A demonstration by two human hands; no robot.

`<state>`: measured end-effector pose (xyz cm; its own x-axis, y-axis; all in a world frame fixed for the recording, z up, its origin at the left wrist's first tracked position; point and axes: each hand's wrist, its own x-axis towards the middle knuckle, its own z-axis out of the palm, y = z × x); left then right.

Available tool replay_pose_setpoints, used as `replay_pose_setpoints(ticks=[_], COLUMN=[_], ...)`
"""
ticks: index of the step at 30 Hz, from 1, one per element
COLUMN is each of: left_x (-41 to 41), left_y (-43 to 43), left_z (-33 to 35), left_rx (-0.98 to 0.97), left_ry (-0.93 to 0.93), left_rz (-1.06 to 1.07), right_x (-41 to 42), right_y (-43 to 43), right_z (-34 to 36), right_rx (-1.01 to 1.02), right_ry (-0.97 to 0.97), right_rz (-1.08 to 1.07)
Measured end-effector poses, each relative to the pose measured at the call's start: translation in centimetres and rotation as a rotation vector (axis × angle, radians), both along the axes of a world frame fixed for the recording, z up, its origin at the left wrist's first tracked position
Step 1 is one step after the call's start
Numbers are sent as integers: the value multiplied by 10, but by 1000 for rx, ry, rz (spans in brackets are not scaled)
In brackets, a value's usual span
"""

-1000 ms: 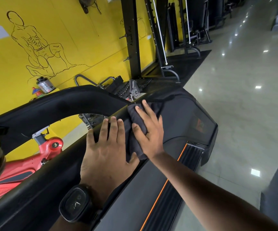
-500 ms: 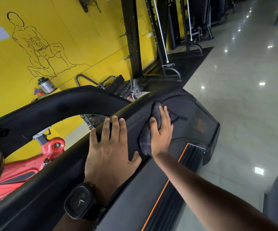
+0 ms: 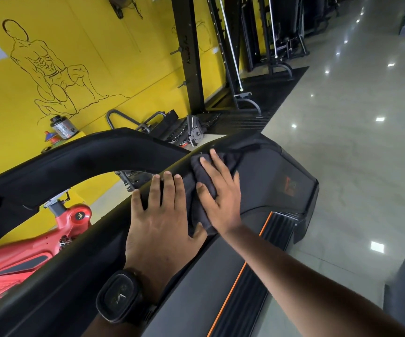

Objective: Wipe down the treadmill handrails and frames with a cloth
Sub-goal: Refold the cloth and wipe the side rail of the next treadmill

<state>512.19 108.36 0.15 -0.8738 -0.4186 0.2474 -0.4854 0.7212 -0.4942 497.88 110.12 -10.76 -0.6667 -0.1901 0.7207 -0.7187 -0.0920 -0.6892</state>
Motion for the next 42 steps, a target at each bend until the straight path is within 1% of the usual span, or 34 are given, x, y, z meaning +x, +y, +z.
replay_pose_setpoints(ticks=[1,2,3,4,5,6,7,9,10,11,12,15,16,17,20,21,22,23,25,26,27,28,30,31,32,33,34,36,37,38,40,41,42], left_x=[-3,-5,-8,-10,-13,-16,-19,-25,-28,-31,-33,-38,-40,-42,-48,-50,-51,-52,-54,-55,-57,-58,-60,-61,-61,-61,-62,-64,-66,-67,-70,-71,-72], left_y=[0,0,0,0,0,1,1,1,0,0,1,1,1,1,1,1,2,2,3,3,3,3,3,3,4,5,5,6,6,7,7,7,6], left_z=[0,1,1,1,1,0,0,-2,-2,-2,-2,-2,-2,-2,-2,-2,-2,-2,-2,-3,-3,-4,-5,-5,-5,-5,-5,-5,-6,-6,-6,-7,-7], left_rx=[2,6,9,8,10,14,15,7,5,8,13,9,7,8,18,19,19,16,2,-1,1,1,0,-1,-3,-7,-12,-18,-19,-19,-23,-25,-28], left_ry=[-4,-9,-14,-16,-17,-16,-15,-27,-30,-30,-32,-50,-54,-52,-41,-44,-49,-54,-57,-61,-66,-67,-54,-51,-53,-58,-62,-67,-68,-68,-75,-78,-79], left_rz=[-3,-7,-9,-8,-6,-10,-18,-33,-37,-38,-36,-25,-27,-31,-41,-38,-33,-27,-15,-10,-7,-8,-11,-8,-2,4,5,7,7,8,13,14,11], right_x=[-13,-23,-29,-28,-21,-12,-5,-6,-15,-27,-37,-40,-33,-25,-25,-37,-49,-59,-61,-54,-44,-34,-29,-39,-50,-61,-66,-56,-44,-32,-22,-31,-43], right_y=[0,0,-2,-3,-4,-3,-3,-1,-1,-2,-2,-7,-7,-7,-2,-2,-2,-3,-5,-6,-6,-6,-3,-2,-1,-2,-2,-3,-3,-3,-2,-3,-4], right_z=[1,-3,-8,-11,-9,-6,-3,-1,0,-1,-5,-22,-23,-23,-17,-15,-15,-19,-30,-32,-34,-36,-36,-36,-36,-40,-46,-59,-62,-63,-55,-50,-44], right_rx=[14,-4,-48,-96,-114,-115,-102,-43,-12,-7,-34,-148,-149,-142,-82,-49,-46,-74,-136,-140,-134,-129,-100,-64,-47,-57,-85,-133,-133,-121,-119,-103,-89], right_ry=[28,-48,-211,-413,-554,-569,-444,-51,66,74,-18,-544,-621,-590,-147,-73,-93,-200,-554,-669,-691,-601,-279,-149,-99,-148,-282,-646,-734,-707,-441,-300,-220], right_rz=[-14,-26,-41,-48,-49,-43,-39,-2,0,-4,-17,-81,-74,-66,-19,-23,-35,-48,-74,-68,-49,-38,-5,-13,-27,-41,-57,-71,-52,-33,26,21,-4])
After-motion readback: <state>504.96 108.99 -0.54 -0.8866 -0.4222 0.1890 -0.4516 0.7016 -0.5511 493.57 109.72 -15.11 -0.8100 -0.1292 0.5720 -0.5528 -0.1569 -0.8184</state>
